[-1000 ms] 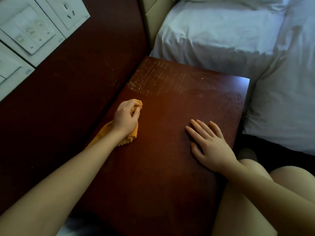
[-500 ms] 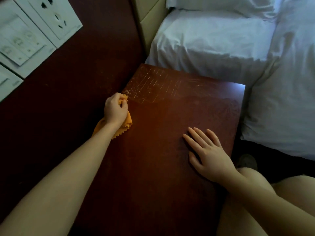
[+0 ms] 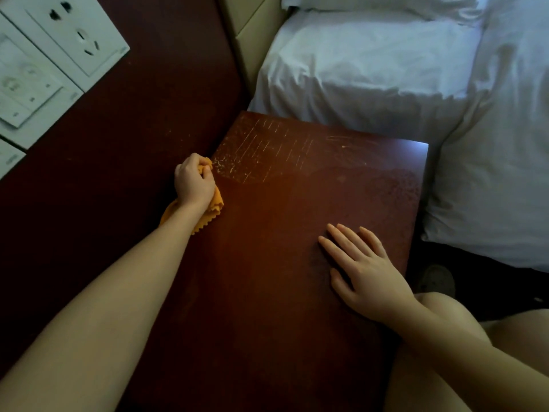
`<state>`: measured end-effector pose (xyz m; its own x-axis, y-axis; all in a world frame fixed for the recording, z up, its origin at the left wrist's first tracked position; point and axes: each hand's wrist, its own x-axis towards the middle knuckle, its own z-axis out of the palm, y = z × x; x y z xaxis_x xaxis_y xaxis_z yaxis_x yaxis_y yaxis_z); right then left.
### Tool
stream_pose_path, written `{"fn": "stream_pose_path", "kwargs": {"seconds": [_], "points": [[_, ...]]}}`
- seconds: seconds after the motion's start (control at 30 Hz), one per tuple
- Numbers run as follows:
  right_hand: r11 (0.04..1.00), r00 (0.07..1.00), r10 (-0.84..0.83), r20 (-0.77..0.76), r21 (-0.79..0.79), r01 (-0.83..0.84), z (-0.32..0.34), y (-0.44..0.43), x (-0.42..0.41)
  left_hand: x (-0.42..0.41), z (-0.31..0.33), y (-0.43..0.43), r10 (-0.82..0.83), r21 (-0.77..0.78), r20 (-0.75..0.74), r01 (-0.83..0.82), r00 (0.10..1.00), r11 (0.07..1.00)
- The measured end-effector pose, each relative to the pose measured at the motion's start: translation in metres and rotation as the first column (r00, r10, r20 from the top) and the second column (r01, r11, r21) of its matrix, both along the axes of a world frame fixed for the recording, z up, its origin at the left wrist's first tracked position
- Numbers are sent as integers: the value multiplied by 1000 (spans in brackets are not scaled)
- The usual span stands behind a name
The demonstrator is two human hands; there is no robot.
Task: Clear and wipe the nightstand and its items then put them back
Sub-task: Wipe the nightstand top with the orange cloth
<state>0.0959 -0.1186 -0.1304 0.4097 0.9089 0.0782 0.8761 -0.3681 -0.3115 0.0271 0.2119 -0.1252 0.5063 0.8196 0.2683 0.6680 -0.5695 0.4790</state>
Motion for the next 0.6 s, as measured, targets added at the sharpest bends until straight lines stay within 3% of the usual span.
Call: {"fn": "stream_pose_path", "kwargs": {"seconds": [0.27,0.6], "points": [[1000,1000,-9,25,-6,9,0,0,-1,-24,-2,-10,-266,33,-53,268,963,963],[1000,1000,-2,22,9,2,-1,0,1,6,2,8,-71,-18,3,71,997,997]]}}
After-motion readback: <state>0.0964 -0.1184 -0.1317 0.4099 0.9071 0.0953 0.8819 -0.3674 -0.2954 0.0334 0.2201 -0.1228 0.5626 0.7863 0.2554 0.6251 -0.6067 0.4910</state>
